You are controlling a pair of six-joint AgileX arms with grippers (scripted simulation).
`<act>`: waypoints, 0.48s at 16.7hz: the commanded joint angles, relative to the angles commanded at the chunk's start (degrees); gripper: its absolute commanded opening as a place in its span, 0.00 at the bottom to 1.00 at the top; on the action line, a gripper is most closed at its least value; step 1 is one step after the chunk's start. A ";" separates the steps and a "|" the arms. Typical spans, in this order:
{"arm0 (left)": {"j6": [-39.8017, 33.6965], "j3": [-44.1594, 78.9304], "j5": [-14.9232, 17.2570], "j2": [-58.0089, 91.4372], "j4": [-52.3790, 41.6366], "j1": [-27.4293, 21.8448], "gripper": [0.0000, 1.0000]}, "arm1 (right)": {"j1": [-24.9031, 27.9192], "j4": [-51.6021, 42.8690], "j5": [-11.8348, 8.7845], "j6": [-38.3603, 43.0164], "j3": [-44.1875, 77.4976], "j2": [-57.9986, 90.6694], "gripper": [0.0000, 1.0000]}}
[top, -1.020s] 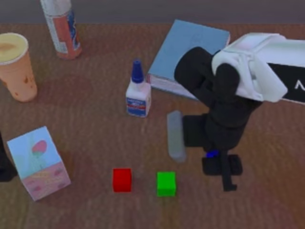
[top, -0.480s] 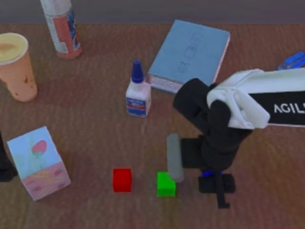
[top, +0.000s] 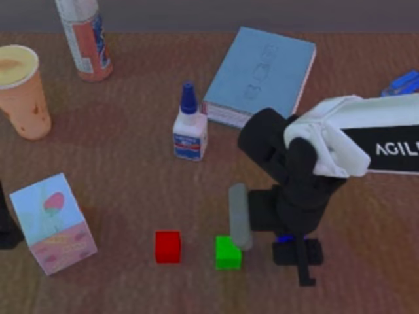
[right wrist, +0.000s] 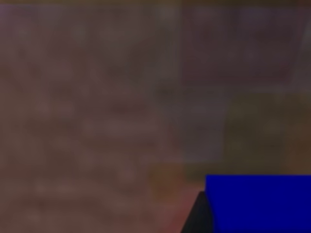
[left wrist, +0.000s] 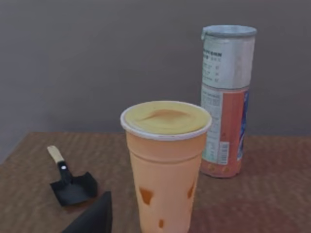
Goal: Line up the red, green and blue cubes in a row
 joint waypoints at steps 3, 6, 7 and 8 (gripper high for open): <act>0.00 0.00 0.00 0.00 0.00 0.00 1.00 | 0.00 0.00 0.00 0.00 0.00 0.00 0.60; 0.00 0.00 0.00 0.00 0.00 0.00 1.00 | 0.00 0.00 0.00 0.00 0.00 0.00 0.83; 0.00 0.00 0.00 0.00 0.00 0.00 1.00 | 0.00 0.00 0.00 0.00 0.00 0.00 0.90; 0.00 0.00 0.00 0.00 0.00 0.00 1.00 | 0.00 0.00 0.00 0.00 0.00 0.00 0.98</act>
